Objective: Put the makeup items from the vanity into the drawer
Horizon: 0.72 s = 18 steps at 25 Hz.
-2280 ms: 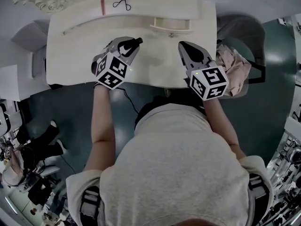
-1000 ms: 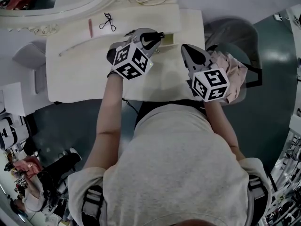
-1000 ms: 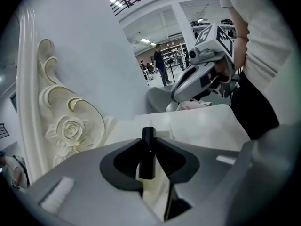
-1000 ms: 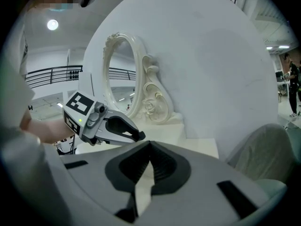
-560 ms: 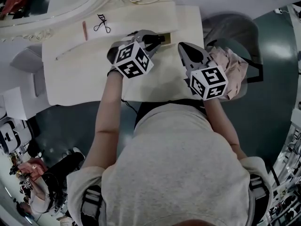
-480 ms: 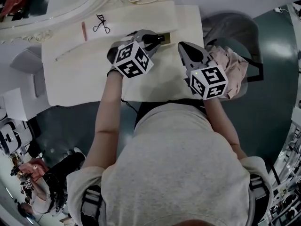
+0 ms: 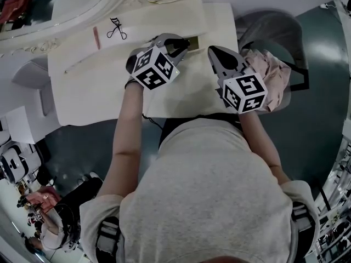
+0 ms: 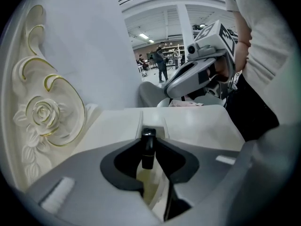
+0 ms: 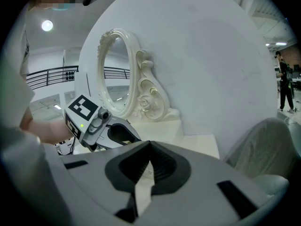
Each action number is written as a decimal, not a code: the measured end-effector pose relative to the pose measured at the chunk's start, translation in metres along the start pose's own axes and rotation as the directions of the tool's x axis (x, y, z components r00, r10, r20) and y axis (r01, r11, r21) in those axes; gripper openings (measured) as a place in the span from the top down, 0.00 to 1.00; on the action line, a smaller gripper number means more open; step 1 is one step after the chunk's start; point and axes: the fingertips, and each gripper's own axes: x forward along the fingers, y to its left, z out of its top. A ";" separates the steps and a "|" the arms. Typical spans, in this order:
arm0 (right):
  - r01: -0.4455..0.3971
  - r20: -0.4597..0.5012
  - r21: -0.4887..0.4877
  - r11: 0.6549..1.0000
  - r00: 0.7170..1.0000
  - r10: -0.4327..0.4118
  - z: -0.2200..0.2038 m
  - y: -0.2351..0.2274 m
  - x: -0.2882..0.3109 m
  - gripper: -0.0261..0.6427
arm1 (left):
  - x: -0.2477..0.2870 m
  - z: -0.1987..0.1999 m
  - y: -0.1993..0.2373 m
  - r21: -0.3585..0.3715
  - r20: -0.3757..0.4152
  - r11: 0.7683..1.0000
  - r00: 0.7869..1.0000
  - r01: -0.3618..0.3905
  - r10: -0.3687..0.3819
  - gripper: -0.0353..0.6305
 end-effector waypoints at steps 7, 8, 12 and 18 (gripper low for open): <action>-0.001 0.009 0.001 1.000 1.000 0.001 0.001 0.001 -0.001 0.95 | 0.002 0.001 0.000 -0.027 -0.001 1.000 1.000 -0.007 0.007 0.80; 0.000 0.010 0.001 1.000 1.000 0.000 0.000 0.000 -0.001 0.95 | 0.003 0.000 0.001 -0.028 -0.003 1.000 1.000 -0.009 0.009 0.79; 0.010 0.021 0.003 1.000 1.000 -0.010 0.002 -0.003 -0.004 0.95 | 0.002 0.001 -0.003 -0.033 0.001 0.999 1.000 0.001 -0.001 0.79; 0.004 0.030 -0.004 1.000 1.000 -0.004 0.005 0.000 -0.006 0.95 | 0.001 0.002 -0.002 -0.031 -0.010 0.999 1.000 -0.020 0.020 0.77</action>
